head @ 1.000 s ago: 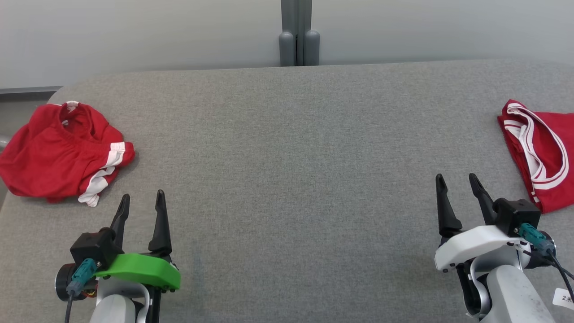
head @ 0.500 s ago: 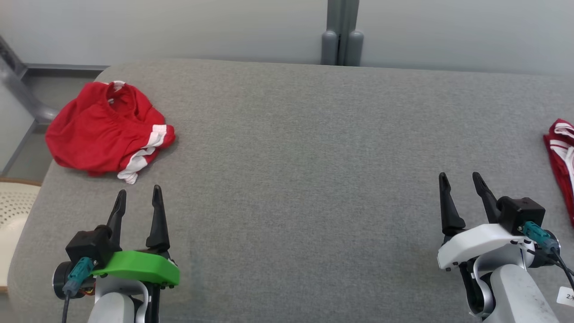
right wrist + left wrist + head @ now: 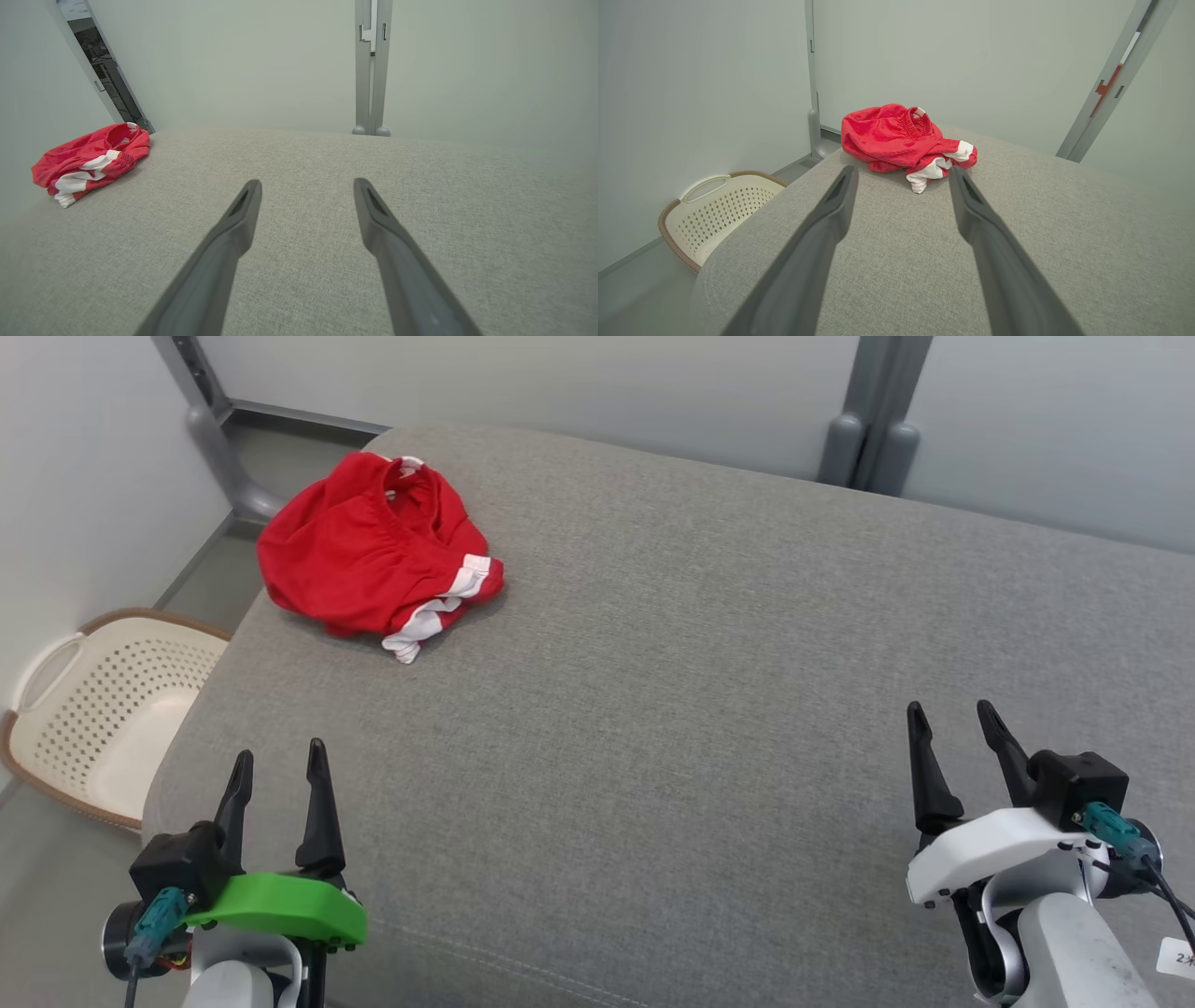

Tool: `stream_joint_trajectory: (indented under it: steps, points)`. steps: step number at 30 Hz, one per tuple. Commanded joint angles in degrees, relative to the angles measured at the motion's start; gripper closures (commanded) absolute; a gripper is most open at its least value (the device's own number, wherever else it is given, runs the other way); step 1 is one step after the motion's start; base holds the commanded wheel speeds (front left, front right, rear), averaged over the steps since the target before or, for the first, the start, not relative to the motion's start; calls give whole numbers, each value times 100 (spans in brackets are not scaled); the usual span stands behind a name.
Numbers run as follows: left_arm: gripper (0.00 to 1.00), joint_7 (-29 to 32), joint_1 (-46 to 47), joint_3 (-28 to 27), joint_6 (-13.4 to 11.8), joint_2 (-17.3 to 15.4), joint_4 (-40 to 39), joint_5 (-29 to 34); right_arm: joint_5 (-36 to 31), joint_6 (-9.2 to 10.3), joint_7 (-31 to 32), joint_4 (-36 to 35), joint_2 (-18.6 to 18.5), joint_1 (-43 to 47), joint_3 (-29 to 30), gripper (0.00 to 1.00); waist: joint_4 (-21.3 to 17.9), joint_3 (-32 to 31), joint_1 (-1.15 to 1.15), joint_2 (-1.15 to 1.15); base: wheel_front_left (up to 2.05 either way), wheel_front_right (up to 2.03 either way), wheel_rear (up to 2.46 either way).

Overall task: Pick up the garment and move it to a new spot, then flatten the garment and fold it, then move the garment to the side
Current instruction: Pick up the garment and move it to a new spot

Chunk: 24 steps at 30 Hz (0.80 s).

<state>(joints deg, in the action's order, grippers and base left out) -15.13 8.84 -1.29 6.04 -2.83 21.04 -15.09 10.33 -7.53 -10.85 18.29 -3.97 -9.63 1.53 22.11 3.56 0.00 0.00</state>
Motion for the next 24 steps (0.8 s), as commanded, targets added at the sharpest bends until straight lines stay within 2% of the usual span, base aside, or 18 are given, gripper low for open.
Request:
stream_joint_trajectory:
  steps: [1,11,24]
  points:
    - [0,1,-82,-19,-14,-15,-1,-26,-28,7,5,-38,-7,56,-20,0,303,-21,0,0,0,0,0]
    - [0,1,-179,-63,-36,-15,11,-36,-151,7,-53,-153,-20,66,-254,0,558,-108,0,0,0,0,0]
    - [0,1,-192,-85,-55,-15,-10,-18,-277,7,110,-220,-103,102,-346,0,525,-94,0,0,0,0,0]
